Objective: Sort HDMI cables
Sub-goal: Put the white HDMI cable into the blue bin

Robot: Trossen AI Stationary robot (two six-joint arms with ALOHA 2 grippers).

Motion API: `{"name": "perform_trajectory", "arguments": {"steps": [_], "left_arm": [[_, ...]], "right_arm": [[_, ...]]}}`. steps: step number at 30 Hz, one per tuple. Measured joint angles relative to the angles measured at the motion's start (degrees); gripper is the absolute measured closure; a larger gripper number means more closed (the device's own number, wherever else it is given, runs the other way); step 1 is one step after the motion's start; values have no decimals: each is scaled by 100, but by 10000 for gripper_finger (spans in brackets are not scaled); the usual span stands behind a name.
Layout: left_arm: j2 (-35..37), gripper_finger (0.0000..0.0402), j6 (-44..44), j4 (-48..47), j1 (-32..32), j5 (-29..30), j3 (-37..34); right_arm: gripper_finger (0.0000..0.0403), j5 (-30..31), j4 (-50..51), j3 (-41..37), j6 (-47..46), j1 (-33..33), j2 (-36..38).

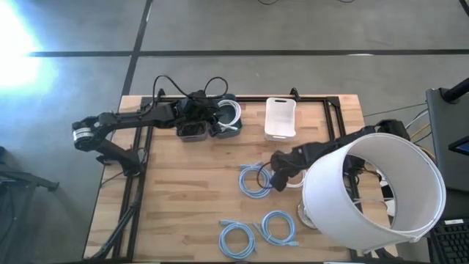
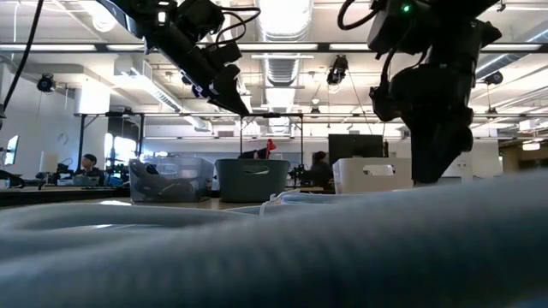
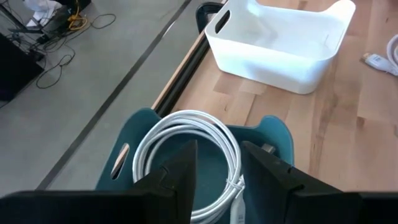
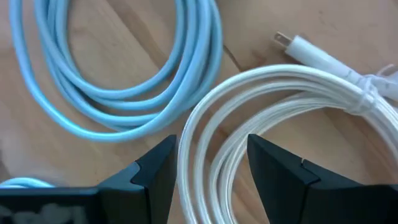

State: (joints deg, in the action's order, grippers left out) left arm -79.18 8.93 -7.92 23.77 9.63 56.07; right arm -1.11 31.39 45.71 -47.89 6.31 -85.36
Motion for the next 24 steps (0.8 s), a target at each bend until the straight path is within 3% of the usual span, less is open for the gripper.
{"name": "perform_trajectory", "arguments": {"steps": [11, 24], "left_arm": [[0, 273, -100, 2, 0, 4, -11], [0, 275, -192, 0, 0, 6, -11]], "right_arm": [[216, 577, -36, -52, 34, 510, -91], [216, 634, -27, -32, 539, 559, -815]]}}
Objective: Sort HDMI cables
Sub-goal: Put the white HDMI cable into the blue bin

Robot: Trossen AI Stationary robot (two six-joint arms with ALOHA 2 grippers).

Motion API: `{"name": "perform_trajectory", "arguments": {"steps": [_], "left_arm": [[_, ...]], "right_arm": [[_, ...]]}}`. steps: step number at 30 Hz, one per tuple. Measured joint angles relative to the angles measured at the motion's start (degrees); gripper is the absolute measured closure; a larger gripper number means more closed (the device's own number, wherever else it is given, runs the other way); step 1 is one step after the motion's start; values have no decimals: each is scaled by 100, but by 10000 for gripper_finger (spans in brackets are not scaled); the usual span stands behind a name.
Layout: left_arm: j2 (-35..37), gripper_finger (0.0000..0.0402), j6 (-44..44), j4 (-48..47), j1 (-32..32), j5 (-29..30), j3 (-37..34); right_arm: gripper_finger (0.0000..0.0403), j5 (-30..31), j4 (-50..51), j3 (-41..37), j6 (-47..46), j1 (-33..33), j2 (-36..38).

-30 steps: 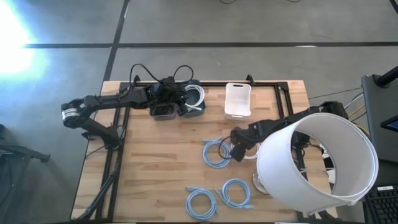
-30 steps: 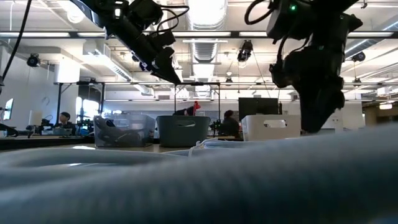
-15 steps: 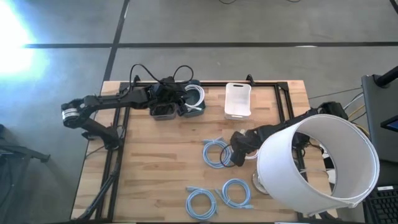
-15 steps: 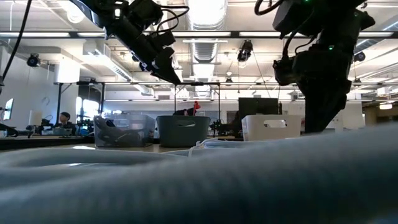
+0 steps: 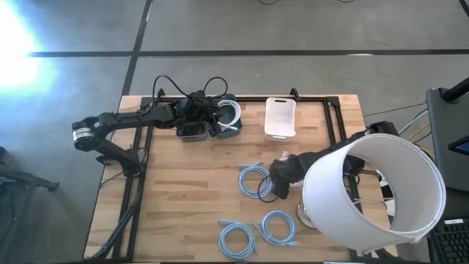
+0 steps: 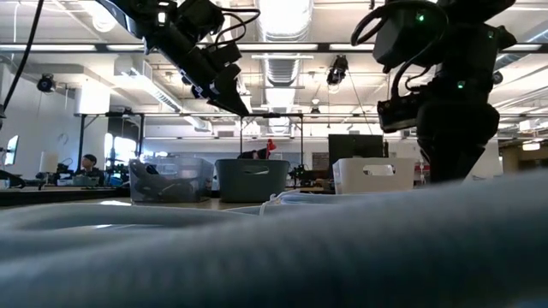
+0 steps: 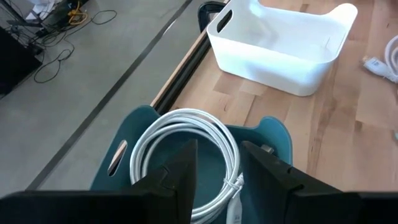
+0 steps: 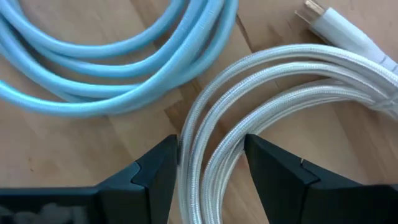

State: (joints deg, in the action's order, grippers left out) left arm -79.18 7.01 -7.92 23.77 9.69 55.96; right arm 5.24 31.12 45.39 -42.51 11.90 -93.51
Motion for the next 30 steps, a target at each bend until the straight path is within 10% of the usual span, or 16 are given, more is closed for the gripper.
{"name": "perform_trajectory", "arguments": {"steps": [13, 23, 30], "left_arm": [[-2, 275, 2, 32, 0, -2, 0], [-2, 275, 2, 40, -16, -22, -2], [-4, 275, 103, 58, -72, -1123, -8]], "right_arm": [[242, 1059, 17, 15, 627, -27, 142], [365, 1166, 56, 33, 973, -59, 43], [385, 1690, 187, 394, 1541, -55, 323]]}}
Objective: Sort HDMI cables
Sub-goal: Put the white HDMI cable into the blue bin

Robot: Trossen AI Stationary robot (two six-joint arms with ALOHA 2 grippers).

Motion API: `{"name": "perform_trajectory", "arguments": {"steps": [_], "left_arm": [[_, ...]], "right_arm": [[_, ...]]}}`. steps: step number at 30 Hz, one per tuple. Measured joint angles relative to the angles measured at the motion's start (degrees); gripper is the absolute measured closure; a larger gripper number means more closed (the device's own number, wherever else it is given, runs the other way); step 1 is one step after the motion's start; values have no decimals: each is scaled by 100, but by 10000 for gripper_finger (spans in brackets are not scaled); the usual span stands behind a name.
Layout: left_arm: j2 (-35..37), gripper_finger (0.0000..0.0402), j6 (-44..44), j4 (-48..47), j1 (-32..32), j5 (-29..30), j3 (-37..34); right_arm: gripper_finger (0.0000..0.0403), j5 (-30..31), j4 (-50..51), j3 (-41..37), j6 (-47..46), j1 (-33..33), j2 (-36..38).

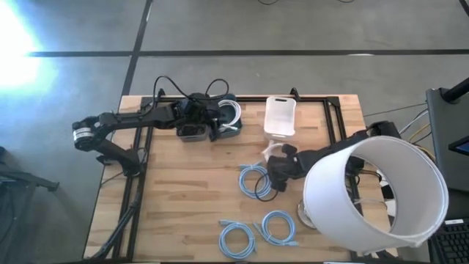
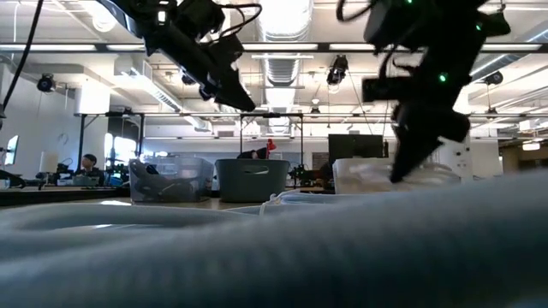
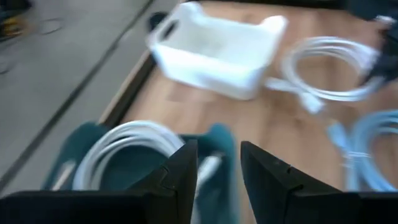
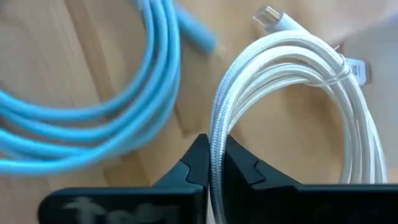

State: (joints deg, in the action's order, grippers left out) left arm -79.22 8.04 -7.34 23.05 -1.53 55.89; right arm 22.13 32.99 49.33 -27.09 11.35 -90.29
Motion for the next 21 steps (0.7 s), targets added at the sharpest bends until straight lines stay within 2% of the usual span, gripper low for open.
{"name": "perform_trajectory", "arguments": {"steps": [4, 8, 12, 14, 18, 21], "left_arm": [[0, 275, 162, 28, -100, -521, -11], [0, 275, 596, 339, -308, -934, -227], [-2, 275, 1545, 643, -653, -1536, -465], [-2, 275, 2019, 832, -839, -1658, -588], [-16, 275, 2700, 1056, -1152, -1431, -732], [-24, 275, 2961, 1100, -1294, -670, -751]], "right_arm": [[387, 446, -210, 320, 531, -1, 93], [388, 491, -805, 622, 1308, -40, 79], [388, 480, -1503, 779, 2058, -186, 66], [389, 468, -1772, 808, 2273, -296, 66], [389, 343, -2162, 828, 2596, -606, 66], [389, -409, -2332, 817, 2710, -938, 66]]}}
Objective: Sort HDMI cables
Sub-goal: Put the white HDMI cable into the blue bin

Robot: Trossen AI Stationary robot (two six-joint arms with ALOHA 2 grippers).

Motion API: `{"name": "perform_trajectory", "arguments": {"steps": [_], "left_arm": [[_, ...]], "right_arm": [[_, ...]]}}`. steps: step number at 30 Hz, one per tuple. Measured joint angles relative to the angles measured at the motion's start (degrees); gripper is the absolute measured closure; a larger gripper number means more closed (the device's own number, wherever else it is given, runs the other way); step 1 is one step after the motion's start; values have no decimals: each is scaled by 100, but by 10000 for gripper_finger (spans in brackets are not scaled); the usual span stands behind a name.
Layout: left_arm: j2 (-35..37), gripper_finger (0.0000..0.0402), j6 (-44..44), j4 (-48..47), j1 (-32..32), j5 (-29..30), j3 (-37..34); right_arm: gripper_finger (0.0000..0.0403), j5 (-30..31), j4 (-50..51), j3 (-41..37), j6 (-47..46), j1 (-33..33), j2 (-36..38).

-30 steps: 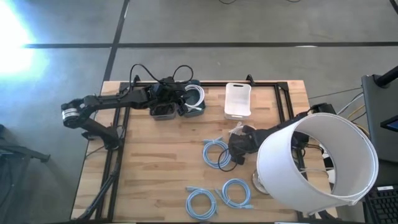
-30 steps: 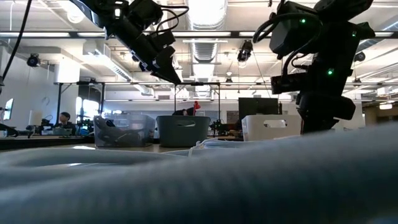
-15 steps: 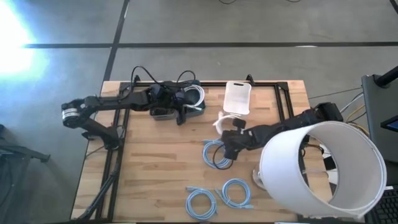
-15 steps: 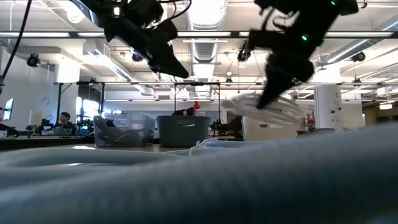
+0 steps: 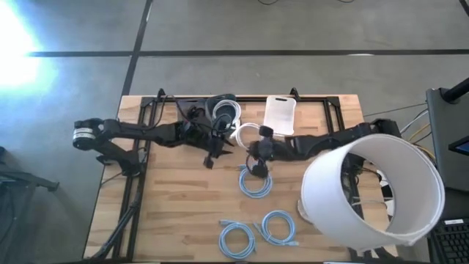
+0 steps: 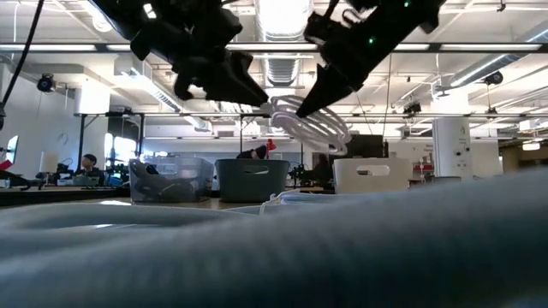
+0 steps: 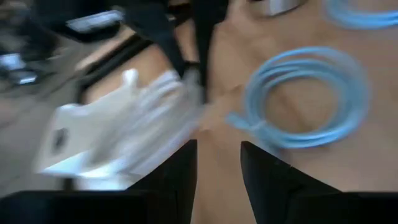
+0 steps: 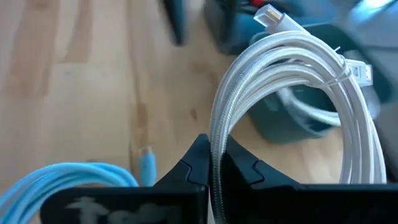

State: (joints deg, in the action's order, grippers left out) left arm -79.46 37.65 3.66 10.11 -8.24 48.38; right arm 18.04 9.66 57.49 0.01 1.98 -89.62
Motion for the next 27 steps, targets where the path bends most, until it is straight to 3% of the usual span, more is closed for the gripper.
{"name": "perform_trajectory", "arguments": {"steps": [2, 5, 8, 22, 27], "left_arm": [[0, 275, 89, 232, -38, 405, 2], [0, 275, 333, 473, -46, 411, 7], [0, 275, 540, 591, -61, 169, 4], [-518, 275, 998, 1027, -60, 219, 9], [-885, 275, 1197, 1247, -60, 567, 22]], "right_arm": [[389, -524, 15, -9, 78, -187, -2], [389, -877, 2, -11, 172, -386, -2], [389, -922, 3, -13, 171, -539, -2], [382, -1273, -223, -19, 472, -621, -2], [384, -1363, -172, -39, 603, -623, -24]]}}
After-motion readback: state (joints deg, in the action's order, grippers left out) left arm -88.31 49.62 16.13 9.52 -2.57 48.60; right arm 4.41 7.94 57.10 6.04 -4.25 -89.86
